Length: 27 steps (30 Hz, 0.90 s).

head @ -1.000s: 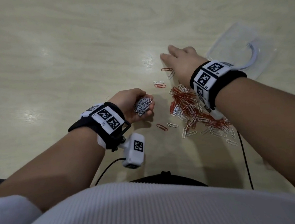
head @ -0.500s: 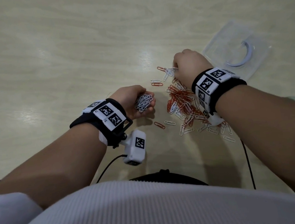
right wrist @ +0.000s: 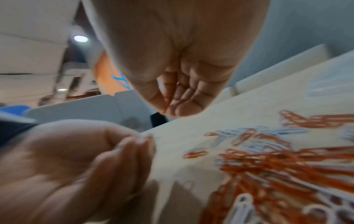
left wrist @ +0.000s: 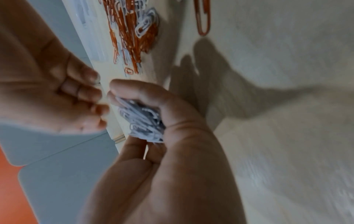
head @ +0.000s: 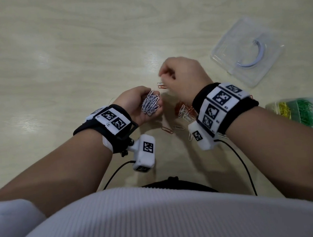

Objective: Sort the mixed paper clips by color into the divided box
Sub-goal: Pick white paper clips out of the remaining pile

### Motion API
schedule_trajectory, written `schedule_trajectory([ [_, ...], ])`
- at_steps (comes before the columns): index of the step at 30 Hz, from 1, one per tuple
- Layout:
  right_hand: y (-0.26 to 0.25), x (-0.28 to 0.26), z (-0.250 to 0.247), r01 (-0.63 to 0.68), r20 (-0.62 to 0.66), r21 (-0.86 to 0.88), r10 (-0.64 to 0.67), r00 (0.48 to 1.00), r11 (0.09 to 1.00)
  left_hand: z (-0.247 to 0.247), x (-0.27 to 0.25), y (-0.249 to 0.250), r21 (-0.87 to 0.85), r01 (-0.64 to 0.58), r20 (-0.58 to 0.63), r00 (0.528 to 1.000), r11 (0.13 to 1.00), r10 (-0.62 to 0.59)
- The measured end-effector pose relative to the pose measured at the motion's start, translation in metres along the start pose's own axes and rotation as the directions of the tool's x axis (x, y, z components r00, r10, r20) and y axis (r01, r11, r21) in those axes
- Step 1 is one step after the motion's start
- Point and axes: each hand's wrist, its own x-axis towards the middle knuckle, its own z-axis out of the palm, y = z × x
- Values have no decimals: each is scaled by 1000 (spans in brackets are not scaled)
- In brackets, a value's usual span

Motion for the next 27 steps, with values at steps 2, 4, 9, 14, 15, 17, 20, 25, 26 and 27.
schedule_trajectory([
  [2, 17, 12, -2, -148, -34, -139, 145, 989, 979, -1, -2, 1, 22, 2, 12, 1000, 1000, -2],
  [4, 28, 20, 0, -233, 22, -322, 253, 967, 918, -2, -2, 2, 40, -9, 27, 1000, 999, 8],
  [9, 31, 24, 11, -175, 37, -390, 206, 978, 904, -4, -2, 2, 58, -3, 40, 999, 998, 1],
  [14, 31, 31, 6, -272, 81, -358, 320, 944, 893, -3, -2, 2, 62, -13, 48, 999, 998, 10],
  [15, 31, 32, 5, -289, 96, -341, 339, 936, 894, -3, -1, 2, 61, -17, 44, 999, 998, 14],
  [17, 32, 31, 3, -306, 104, -298, 349, 931, 904, -3, -1, 2, 64, -21, 36, 999, 998, 19],
  [20, 30, 26, 0, -266, 113, -249, 301, 947, 931, -3, 1, 1, 94, -24, 27, 999, 995, 22],
  [25, 9, 8, -9, -140, 174, -3, 138, 975, 990, -2, 3, -1, 93, -44, -14, 999, 995, 46],
  [26, 3, 4, -9, -97, 198, 43, 86, 976, 994, -1, 3, -2, 92, -52, -22, 998, 994, 54],
  [27, -3, 0, -9, -46, 228, 58, 32, 973, 997, 1, 2, -2, 88, -58, -23, 998, 994, 61],
])
